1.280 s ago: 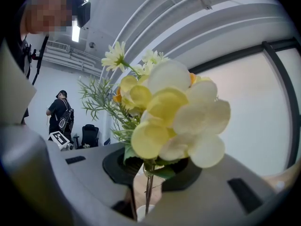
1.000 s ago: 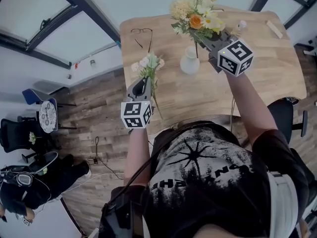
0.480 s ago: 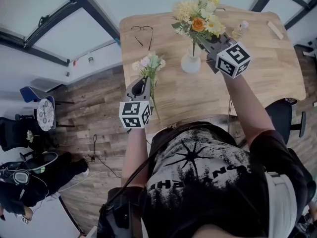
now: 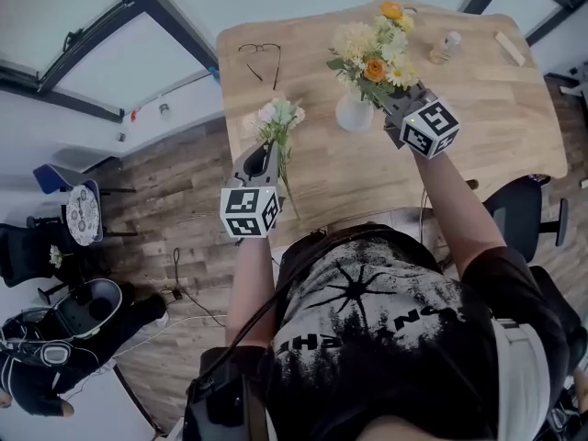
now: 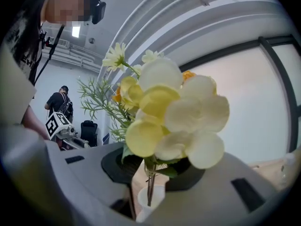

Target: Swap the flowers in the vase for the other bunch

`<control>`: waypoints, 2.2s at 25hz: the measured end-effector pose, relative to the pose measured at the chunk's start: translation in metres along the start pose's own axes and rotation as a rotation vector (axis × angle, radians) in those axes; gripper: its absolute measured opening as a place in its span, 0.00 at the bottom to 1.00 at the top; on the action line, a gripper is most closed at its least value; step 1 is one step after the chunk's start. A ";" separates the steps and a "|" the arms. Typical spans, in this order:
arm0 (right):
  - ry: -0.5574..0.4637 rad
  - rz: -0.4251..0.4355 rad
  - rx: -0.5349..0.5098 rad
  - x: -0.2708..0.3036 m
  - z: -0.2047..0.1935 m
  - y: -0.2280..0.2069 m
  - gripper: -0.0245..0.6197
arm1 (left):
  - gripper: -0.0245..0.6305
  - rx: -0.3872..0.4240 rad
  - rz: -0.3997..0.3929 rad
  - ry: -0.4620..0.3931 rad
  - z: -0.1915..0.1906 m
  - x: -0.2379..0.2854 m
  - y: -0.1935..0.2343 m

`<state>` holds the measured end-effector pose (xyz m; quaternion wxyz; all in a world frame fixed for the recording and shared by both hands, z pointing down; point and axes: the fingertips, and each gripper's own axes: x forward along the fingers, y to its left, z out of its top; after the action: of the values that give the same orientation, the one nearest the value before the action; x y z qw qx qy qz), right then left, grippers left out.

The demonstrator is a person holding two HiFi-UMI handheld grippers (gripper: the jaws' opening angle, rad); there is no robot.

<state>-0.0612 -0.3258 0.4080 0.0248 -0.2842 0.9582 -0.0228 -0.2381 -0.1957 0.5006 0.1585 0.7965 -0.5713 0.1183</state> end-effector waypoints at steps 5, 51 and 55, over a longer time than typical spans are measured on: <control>0.031 -0.041 0.010 -0.005 -0.020 -0.007 0.28 | 0.08 0.003 -0.020 0.010 0.001 0.006 0.000; 0.250 -0.064 0.084 -0.056 -0.104 -0.003 0.51 | 0.08 -0.033 -0.002 -0.057 0.016 0.011 -0.015; 0.239 -0.048 0.087 -0.078 -0.095 -0.002 0.51 | 0.08 -0.032 0.021 -0.082 0.022 0.005 -0.027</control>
<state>0.0000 -0.2823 0.5059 -0.0778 -0.3009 0.9454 -0.0986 -0.2112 -0.2004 0.4794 0.1465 0.7920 -0.5875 0.0783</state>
